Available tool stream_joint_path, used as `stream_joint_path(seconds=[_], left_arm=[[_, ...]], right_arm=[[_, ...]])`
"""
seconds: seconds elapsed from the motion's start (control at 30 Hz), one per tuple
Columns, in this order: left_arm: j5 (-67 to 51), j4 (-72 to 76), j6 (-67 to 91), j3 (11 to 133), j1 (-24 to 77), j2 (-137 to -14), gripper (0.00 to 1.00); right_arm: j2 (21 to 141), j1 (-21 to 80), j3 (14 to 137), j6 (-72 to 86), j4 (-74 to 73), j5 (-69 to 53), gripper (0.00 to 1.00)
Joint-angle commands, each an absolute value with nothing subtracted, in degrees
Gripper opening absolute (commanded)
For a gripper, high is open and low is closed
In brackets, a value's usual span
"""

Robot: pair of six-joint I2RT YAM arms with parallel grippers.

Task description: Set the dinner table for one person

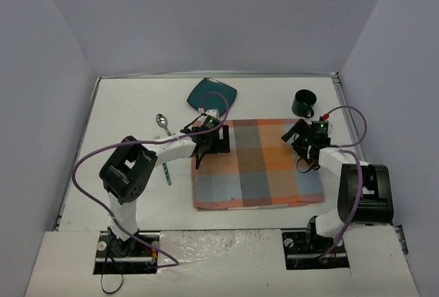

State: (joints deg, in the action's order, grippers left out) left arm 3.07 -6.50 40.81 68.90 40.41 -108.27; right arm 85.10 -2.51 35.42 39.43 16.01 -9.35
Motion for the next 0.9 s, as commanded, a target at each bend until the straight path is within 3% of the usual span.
stream_joint_path(seconds=[0.0, 0.33, 0.87], left_arm=[[0.00, -5.98, 46.59, 70.84, 45.43, -112.67, 0.85], [-1.18, -6.74, 52.40, 74.28, 49.74, -113.96, 0.84], [1.29, -7.66, 56.74, 76.49, 50.98, -116.21, 0.84]], right_arm=[[85.32, -8.26, 31.28, 40.87, 8.35, -4.85, 1.00], [77.87, -19.16, 31.06, 38.69, 3.62, -3.85, 1.00], [85.07, -20.30, 37.82, 34.14, 5.63, -1.70, 1.00]])
